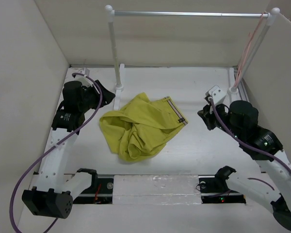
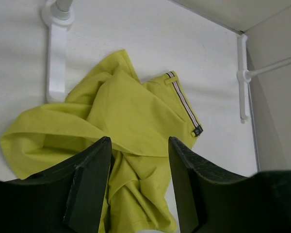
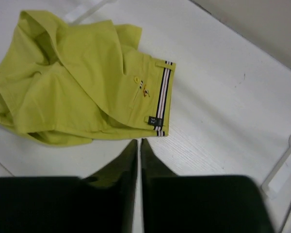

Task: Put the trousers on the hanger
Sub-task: Flatten out the trousers at the center of the board.

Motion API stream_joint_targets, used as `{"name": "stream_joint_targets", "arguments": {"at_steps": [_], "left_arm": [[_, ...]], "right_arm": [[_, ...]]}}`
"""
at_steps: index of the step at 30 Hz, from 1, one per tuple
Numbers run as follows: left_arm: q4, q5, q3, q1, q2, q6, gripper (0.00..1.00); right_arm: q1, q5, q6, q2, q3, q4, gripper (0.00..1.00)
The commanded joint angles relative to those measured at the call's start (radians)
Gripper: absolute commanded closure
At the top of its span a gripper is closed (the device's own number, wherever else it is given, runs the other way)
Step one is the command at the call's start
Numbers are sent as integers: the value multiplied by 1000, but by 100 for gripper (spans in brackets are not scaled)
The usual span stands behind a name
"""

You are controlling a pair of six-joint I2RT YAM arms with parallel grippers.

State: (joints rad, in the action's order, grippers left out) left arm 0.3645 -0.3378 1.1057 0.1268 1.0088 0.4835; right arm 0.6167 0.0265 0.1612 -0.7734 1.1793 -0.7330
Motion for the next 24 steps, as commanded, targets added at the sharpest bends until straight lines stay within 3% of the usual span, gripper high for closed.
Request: {"name": "stream_joint_targets", "arguments": {"at_steps": [1, 6, 11, 13, 14, 16, 20, 24], "left_arm": [[51, 138, 9, -7, -12, 27, 54], [155, 310, -53, -7, -39, 96, 58], [186, 272, -197, -116, -32, 154, 58], [177, 195, -271, -199, -3, 184, 55], [172, 157, -296, -231, 10, 190, 54], [146, 65, -366, -291, 37, 198, 52], [107, 36, -451, -291, 21, 225, 42], [51, 39, -512, -244, -1, 266, 29]], "right_arm": [[6, 16, 8, -20, -20, -3, 98], [6, -3, 44, -72, -75, 23, 100], [6, -19, 87, -139, -168, 95, 100], [6, -49, 106, -168, -191, 141, 87], [6, -57, 125, -205, -208, 156, 67], [6, -74, 142, -251, -225, 214, 40], [6, -70, 181, -410, -218, 277, 31], [-12, -92, 208, -573, -192, 346, 28]]}}
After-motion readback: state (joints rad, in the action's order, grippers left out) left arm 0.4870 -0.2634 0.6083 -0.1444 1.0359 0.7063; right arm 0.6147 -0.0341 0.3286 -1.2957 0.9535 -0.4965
